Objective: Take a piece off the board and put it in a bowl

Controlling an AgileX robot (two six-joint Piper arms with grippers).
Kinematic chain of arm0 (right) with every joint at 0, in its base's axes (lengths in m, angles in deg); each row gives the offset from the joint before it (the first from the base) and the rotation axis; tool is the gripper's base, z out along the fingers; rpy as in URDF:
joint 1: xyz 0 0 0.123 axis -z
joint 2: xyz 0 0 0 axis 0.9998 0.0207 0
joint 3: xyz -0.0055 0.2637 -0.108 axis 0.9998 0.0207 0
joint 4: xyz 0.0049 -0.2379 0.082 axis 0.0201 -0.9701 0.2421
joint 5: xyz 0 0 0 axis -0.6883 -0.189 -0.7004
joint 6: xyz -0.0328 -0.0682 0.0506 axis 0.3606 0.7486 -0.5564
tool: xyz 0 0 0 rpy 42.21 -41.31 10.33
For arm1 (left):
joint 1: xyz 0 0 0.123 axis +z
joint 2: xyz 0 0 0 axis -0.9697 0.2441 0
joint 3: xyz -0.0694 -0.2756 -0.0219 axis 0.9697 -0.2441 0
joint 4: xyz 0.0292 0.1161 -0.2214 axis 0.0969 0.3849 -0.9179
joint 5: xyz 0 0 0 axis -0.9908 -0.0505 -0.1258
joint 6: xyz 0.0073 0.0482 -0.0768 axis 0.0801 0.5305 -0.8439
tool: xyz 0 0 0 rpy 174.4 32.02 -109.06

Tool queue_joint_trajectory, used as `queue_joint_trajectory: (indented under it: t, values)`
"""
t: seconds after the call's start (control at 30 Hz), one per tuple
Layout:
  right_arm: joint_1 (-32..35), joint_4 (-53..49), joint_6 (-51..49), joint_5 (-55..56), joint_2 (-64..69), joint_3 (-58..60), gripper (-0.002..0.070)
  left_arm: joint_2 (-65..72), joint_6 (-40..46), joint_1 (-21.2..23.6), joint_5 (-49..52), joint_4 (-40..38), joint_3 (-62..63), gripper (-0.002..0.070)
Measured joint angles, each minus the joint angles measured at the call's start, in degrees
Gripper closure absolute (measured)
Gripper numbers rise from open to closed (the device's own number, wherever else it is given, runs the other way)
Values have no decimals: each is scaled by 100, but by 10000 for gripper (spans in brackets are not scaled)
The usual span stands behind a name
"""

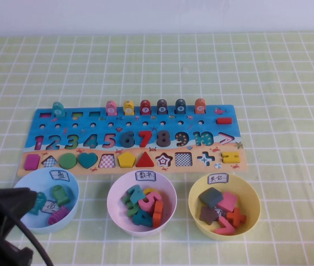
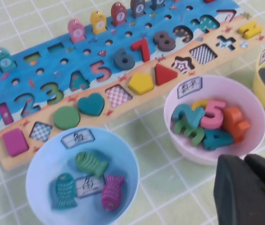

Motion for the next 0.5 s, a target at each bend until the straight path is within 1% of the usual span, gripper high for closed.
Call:
queue_joint_trajectory:
  t: [0.2, 0.27, 0.37, 0.43, 0.5]
  values:
    - [0, 0, 0, 0, 0, 0, 694, 0, -8, 0, 645, 224, 0, 677]
    - [0, 0, 0, 0, 0, 0, 694, 0, -8, 0, 700, 291, -25, 677]
    - [0, 0, 0, 0, 0, 0, 694, -103, -8, 0, 408, 554, -225, 677]
    - [0, 0, 0, 0, 0, 0, 694, -259, -8, 38, -5, 772, -484, 677]
    - [0, 0, 0, 0, 0, 0, 694, -500, -8, 172, -677, 993, -876, 677]
